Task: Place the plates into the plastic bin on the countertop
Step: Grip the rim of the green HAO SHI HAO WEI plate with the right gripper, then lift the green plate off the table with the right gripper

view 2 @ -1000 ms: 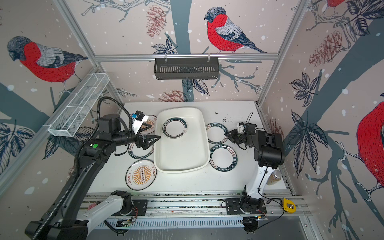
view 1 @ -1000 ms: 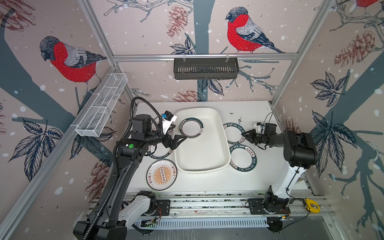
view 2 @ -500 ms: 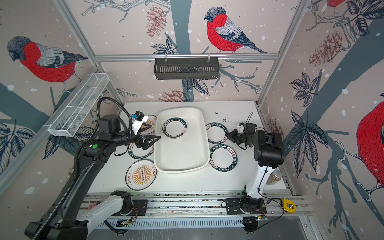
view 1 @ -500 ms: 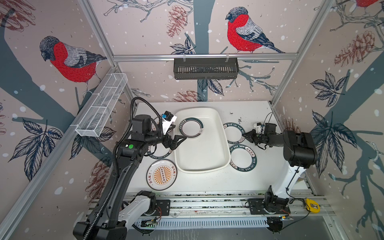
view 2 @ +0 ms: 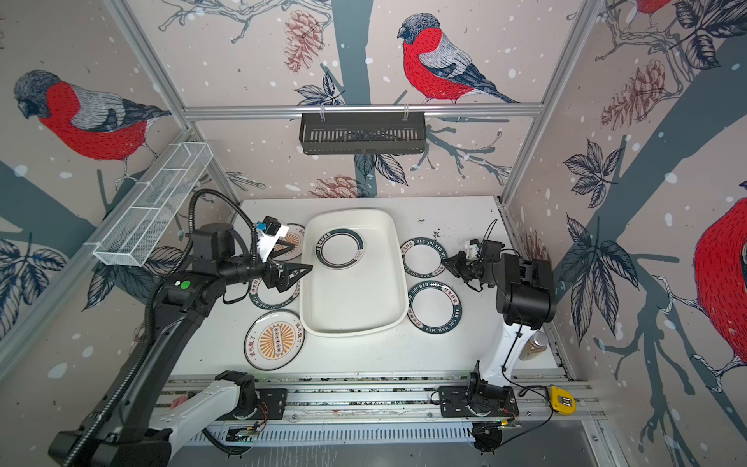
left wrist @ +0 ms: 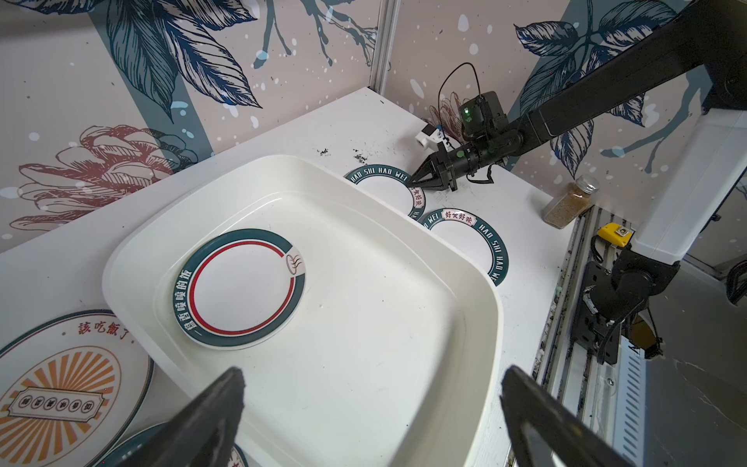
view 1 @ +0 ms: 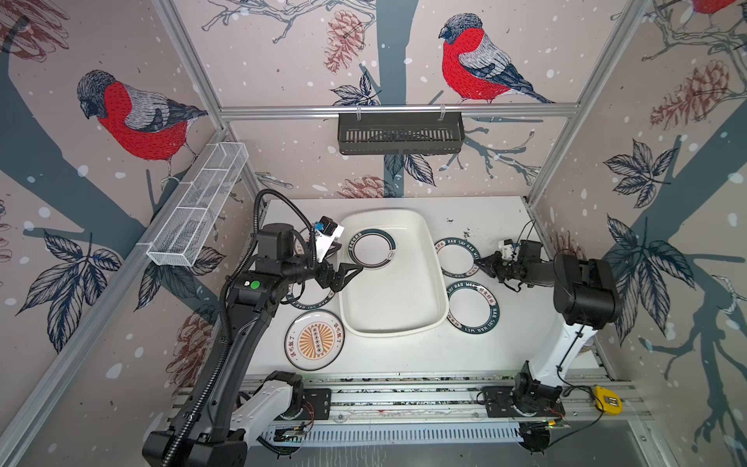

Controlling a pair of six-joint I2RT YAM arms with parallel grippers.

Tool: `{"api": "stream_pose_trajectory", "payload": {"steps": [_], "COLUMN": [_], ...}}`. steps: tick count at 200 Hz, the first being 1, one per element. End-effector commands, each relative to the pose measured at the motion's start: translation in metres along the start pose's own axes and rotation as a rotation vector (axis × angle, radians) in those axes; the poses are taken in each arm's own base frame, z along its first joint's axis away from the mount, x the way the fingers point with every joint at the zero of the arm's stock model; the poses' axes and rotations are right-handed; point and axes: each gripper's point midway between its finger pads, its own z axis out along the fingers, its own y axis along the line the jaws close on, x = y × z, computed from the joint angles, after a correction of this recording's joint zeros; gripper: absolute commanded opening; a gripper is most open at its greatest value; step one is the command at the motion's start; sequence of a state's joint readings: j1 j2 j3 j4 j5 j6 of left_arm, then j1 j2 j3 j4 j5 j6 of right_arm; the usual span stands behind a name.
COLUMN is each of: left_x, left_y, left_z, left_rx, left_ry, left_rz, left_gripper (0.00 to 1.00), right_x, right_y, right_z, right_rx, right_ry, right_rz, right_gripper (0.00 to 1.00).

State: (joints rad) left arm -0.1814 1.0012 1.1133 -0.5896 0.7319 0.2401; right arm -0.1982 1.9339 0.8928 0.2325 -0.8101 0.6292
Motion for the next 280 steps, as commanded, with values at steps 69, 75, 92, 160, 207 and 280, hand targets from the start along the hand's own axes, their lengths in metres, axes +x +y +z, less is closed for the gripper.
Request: {"api": "stream_pose_trajectory", "payload": {"steps": [69, 75, 92, 160, 207, 280], "left_x": [-0.006, -0.006, -0.005, -0.005, -0.005, -0.007], "left_y": [-0.002, -0.002, -0.002, -0.003, -0.004, -0.004], "left_z": [-0.002, -0.002, -0.001, -0.001, -0.002, -0.002], "left_rx": [0.009, 0.008, 0.008, 0.01, 0.014, 0.016], "left_ry": [-0.013, -0.014, -0.012, -0.013, -0.016, -0.021], "left_rz": [0.014, 0.015, 0.013, 0.014, 0.019, 0.02], "left_gripper": [0.98, 0.98, 0.98, 0.98, 0.98, 0.98], "right_x": [-0.028, -0.03, -0.034, -0.042, -0.048, -0.057], "right_y": [0.013, 0.015, 0.02, 0.033, 0.044, 0.074], "right_z": [-0.029, -0.031, -0.036, -0.049, -0.059, -0.081], "right_rx": [0.011, 0.008, 0.005, -0.01, -0.007, -0.029], "right_ry": [-0.112, -0.117, -0.127, -0.164, -0.181, -0.214], "right_rz": [0.028, 0.026, 0.02, 0.015, 0.001, -0.04], "right_gripper": [0.01, 0.02, 0.01, 0.01, 0.01, 0.01]}}
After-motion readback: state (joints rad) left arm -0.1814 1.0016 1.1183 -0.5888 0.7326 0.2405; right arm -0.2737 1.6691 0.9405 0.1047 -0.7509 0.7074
